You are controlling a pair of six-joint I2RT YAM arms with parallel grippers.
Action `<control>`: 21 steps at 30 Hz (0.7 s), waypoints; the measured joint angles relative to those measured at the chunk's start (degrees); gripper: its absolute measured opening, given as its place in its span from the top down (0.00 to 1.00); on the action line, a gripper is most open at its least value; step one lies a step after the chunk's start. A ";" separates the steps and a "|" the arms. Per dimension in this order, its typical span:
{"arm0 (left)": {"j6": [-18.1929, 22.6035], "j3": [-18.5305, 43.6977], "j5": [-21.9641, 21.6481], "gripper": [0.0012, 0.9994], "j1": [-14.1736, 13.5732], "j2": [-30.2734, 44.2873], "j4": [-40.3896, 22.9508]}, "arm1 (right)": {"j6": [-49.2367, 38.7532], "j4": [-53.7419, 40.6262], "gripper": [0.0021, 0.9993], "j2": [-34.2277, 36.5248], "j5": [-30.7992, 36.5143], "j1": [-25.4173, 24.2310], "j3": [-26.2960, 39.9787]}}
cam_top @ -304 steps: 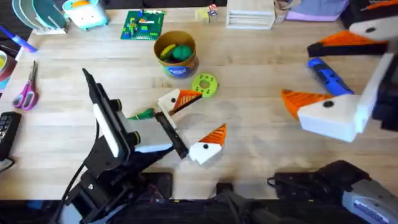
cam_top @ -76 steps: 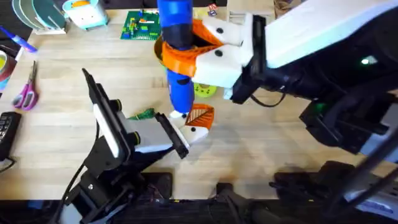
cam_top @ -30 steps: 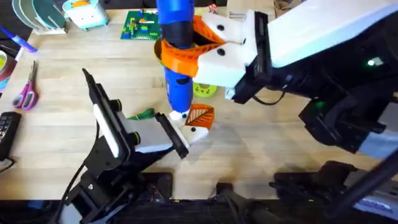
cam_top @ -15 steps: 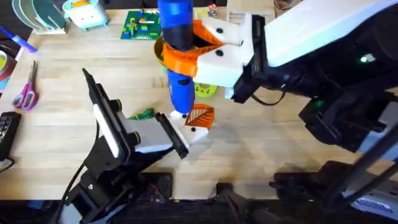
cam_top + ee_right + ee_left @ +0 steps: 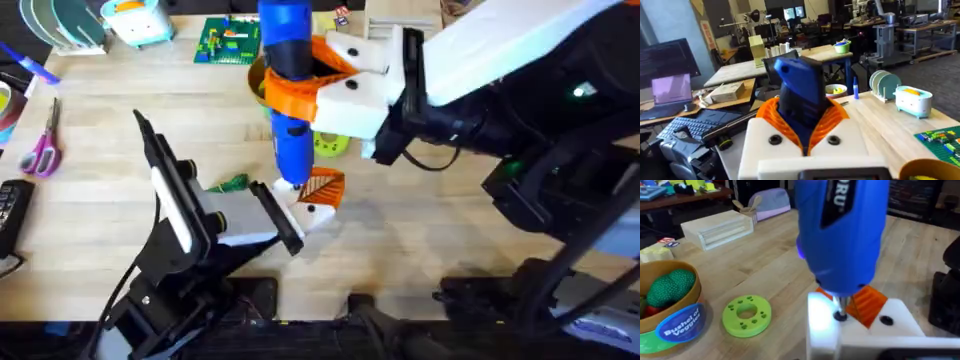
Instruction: Pick up the gripper from the table and insert it into the empty holder that is missing its gripper. Then pick up a screw, insert it into the mounting hole, and use the screwdriver to tighten it. Finally, clean up the table by picking up the vegetable and placing it into the bucket.
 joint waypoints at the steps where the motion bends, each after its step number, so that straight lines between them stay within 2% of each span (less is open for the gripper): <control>1: 0.00 0.00 0.00 0.98 0.00 0.00 0.00 | 0.07 -0.03 0.98 -0.04 0.04 0.00 0.00; 6: 0.02 0.00 -0.01 0.98 0.00 -0.02 0.07 | 0.21 2.23 0.98 0.01 -0.28 0.00 -0.08; 10: 0.02 0.00 -0.01 0.98 0.00 -0.02 0.07 | 0.21 14.71 0.98 0.23 -0.66 -1.25 -0.44; 13: 0.02 0.00 -0.01 0.98 0.00 -0.02 0.07 | 0.21 17.78 0.98 -0.37 -0.63 -3.72 -0.44; 15: 0.02 0.00 -0.01 0.98 0.00 -0.02 0.07 | 0.17 16.53 0.98 -0.40 -0.62 -5.42 -0.44; 21: 0.02 0.00 -0.03 0.98 0.00 -0.02 0.07 | -14.67 -5.75 0.98 -0.10 1.89 -14.86 -0.44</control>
